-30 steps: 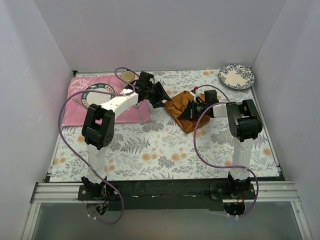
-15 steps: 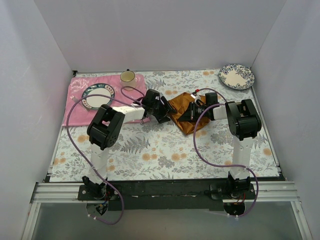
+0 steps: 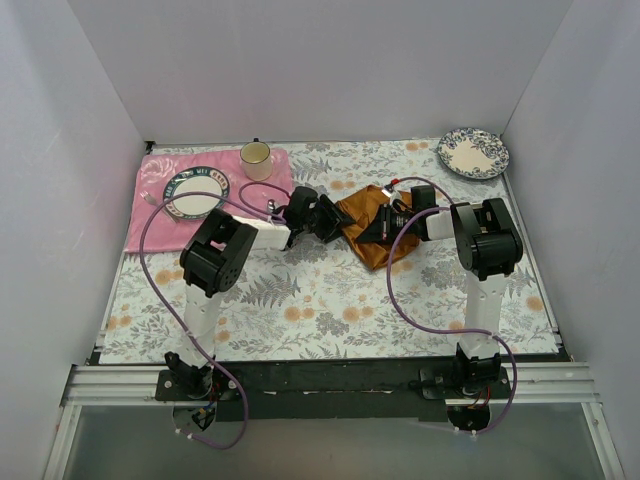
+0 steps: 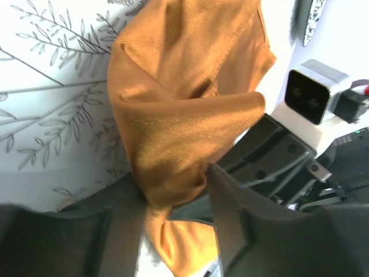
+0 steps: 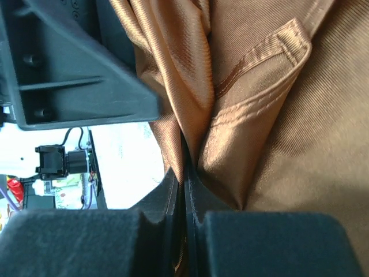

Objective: Fold the napkin, place the utensils inside, and roll it up
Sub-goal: Roll the napkin with the utensil

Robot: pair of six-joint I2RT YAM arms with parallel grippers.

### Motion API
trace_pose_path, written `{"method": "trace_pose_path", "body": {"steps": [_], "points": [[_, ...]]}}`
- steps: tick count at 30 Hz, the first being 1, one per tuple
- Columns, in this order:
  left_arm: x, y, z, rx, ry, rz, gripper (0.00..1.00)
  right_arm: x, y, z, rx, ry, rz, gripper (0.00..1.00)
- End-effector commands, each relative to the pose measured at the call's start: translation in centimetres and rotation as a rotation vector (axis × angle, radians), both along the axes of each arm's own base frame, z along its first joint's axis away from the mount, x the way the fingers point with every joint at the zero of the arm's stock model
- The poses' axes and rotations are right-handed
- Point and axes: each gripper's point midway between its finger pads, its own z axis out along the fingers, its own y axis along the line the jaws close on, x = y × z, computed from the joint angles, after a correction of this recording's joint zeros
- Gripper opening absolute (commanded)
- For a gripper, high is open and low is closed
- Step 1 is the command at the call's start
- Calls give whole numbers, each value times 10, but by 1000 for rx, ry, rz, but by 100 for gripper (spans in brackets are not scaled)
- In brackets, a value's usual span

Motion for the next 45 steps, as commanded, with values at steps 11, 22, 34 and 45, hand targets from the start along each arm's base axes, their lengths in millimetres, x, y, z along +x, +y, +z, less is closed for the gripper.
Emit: {"method": "trace_pose_path", "body": {"steps": [11, 22, 34, 45], "points": [[7, 30, -52, 304, 6, 42, 6, -15, -7, -21, -53, 53, 48, 1], [-12, 28, -50, 421, 229, -55, 0, 15, -37, 17, -422, -130, 10, 49], [-36, 39, -48, 529, 408, -59, 0, -4, -21, 66, -823, -715, -41, 68], [-49, 43, -40, 548, 505, -49, 0, -26, 14, 47, -1032, -961, -22, 69]]}}
